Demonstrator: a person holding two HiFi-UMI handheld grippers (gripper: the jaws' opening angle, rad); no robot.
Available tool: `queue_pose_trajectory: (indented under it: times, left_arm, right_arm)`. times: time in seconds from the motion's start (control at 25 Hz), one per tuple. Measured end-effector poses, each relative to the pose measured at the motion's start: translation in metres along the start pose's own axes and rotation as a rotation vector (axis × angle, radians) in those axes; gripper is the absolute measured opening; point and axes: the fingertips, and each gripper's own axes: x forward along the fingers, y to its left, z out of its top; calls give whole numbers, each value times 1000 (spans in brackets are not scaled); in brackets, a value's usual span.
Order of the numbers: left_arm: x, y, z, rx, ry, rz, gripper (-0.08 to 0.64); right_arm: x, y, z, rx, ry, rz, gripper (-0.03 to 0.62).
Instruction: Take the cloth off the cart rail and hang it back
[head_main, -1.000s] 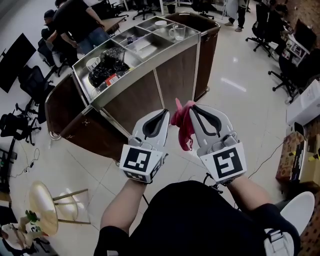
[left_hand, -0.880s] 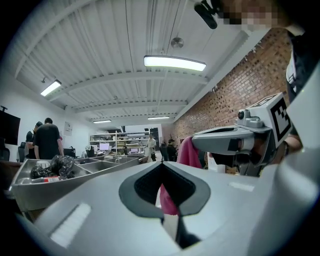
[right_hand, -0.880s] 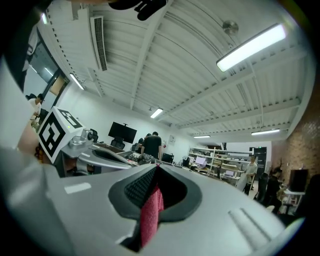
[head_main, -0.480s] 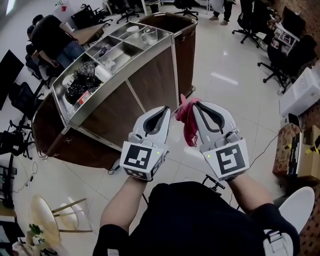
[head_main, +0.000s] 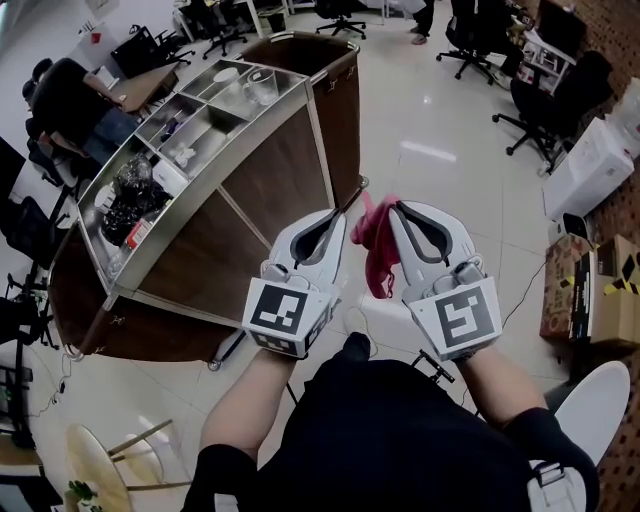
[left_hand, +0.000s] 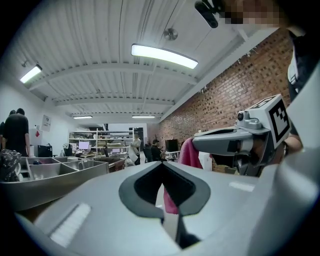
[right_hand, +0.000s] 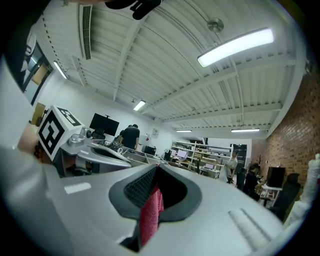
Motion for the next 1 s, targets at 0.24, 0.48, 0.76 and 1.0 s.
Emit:
queue_pose_trajectory:
  times: [0.24, 0.48, 0.76, 1.0]
  left_arm:
    - [43, 21, -15, -10, -10, -20, 2]
    - [89, 51, -29, -16, -23, -32, 2]
    - [150, 94, -35, -35, -36, -21, 2]
    - [201, 121, -36, -48, -29, -18, 2]
  right_arm:
    - [33, -31, -12, -10, 15, -20, 9]
    - [80, -67, -24, -15, 33, -33, 9]
    - [139, -117, -26, -27, 50, -32, 9]
    - [181, -160, -22, -21, 61, -29, 9]
